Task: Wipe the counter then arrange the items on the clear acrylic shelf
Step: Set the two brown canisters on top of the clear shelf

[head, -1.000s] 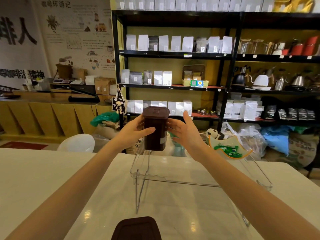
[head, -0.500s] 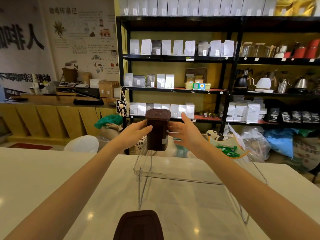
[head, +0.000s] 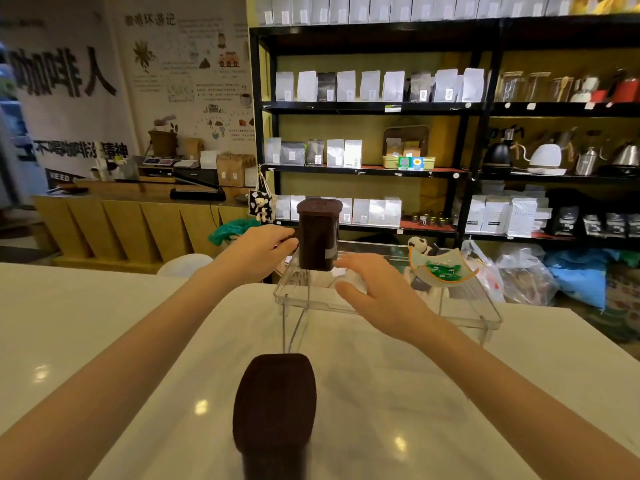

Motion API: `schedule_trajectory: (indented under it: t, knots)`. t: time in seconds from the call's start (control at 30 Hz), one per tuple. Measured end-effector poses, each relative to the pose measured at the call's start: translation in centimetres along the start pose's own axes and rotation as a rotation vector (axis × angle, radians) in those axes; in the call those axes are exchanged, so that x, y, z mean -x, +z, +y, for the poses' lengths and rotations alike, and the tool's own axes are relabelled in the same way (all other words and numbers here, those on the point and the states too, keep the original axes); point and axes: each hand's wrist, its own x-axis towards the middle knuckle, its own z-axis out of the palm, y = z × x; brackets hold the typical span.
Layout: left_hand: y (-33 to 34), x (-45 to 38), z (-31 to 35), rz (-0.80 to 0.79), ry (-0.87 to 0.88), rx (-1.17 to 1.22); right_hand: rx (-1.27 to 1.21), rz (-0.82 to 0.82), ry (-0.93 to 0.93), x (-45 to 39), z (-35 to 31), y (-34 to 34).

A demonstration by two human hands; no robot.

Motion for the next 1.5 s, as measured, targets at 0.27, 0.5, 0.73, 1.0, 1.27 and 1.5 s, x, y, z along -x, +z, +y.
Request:
schedule_trajectory:
  t: [0.27,0.5,0.73,1.0,1.27,1.5]
  knots:
    - [0.7,8.6,0.3,0.117,0.097,-0.285,0.363,-0.034,-0.245,8.2,-1.3,2.1]
    - [2.0,16.1,0.0,0.100,0.036,-0.473,0.072,-0.409,-0.089,12.5,-1.9,4.3]
    - [4.1,21.1,0.0,-0.153,-0.199,-0.063,-0.222,-0.439,-0.022,14.3,-3.5,6.4]
    - [6.5,22.6,0.1,-0.136,-0.159,0.391,-0.469,-0.239,0.006,14.8,-4.0,8.3]
    - [8.5,22.7,-0.2,0.082,-0.215,0.627,-0.509,-0.217,0.057,14.7,-3.7,9.0]
    - [8.5,22.6,0.6,0.156,-0.202,0.598,-0.511,-0.218,0.071,14.4,-3.8,8.4]
